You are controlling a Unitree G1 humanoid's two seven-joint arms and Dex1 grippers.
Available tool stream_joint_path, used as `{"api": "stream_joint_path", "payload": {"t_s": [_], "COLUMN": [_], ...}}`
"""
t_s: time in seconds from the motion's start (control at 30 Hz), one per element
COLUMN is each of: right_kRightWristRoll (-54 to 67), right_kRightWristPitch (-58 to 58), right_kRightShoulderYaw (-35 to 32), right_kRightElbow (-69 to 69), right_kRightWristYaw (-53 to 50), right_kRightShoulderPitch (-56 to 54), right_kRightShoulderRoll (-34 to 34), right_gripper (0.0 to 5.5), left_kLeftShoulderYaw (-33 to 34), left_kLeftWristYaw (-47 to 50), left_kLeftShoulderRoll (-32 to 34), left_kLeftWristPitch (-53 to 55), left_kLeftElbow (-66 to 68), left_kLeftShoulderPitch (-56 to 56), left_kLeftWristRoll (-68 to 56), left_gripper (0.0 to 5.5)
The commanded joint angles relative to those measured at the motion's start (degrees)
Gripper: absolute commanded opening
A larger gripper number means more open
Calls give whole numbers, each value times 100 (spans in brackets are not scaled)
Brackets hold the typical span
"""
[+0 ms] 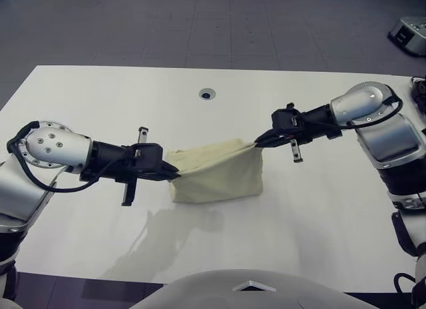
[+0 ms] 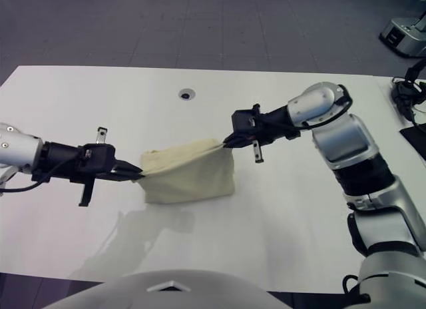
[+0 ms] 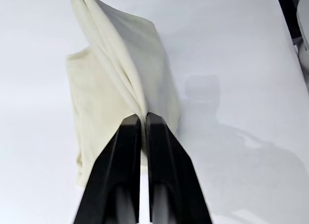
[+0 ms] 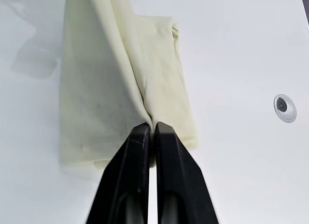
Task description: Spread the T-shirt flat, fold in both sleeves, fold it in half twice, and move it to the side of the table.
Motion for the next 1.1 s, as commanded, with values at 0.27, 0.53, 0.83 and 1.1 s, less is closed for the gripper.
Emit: {"api": "stream_joint_path", "payload": {"t_s": [0.27,0.53,0.83,1.1], "right_kRightWristRoll": [-660,-1048,-1695,-1348], "right_kRightWristPitch": [-898,-1436,-2332,-2509], "right_kRightShoulderYaw": [114,168,188,-462], "right_kRightElbow": [1564,2529,3915,1962], "right_kRightWristYaw": [-132,-374,-1493,-2013], "right_kRightShoulderPitch": [-882,-1072,-1123,-40], "right_kRightShoulderRoll": [795,1248,1925,1593], "right_gripper": [1,1,64,214], "left_kLeftShoulderYaw": [-210,-723,-1184,-96], "left_kLeftWristYaw": [86,209,636,1976], "left_kLeftShoulderRoll": [-28,-489,-1310,-1314], "left_kLeftWristPitch": [-206,-628,-1125,-298], "left_kLeftElbow": [714,1623,3015,2038], "left_kLeftShoulderPitch": [-344,-711,-1228,-1213], "left_kLeftWristRoll": [404,950,1734,1883], "left_gripper": [0,0,66,223]}}
